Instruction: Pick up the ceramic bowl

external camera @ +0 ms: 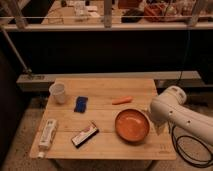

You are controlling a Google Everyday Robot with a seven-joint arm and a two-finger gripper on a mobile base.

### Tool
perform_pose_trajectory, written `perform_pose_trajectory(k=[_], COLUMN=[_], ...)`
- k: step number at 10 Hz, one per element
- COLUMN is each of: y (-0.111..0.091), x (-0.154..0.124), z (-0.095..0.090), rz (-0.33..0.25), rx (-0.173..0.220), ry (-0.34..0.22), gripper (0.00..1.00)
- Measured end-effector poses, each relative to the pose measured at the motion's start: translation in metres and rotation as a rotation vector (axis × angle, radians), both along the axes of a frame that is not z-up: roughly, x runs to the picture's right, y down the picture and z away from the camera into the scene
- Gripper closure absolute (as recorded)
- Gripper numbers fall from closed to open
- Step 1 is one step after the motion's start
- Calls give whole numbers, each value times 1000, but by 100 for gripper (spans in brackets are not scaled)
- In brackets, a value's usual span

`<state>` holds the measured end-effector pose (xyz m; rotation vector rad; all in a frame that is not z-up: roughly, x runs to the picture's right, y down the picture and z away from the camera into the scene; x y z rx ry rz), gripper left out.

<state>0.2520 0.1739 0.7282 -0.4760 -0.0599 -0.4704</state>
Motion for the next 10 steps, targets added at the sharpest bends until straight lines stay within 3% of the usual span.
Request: perform_pose_trajectory(k=[10], y=[22], x=[-11], z=[23], rz=[-97], rx=[-7], ry=[-98], gripper=[20])
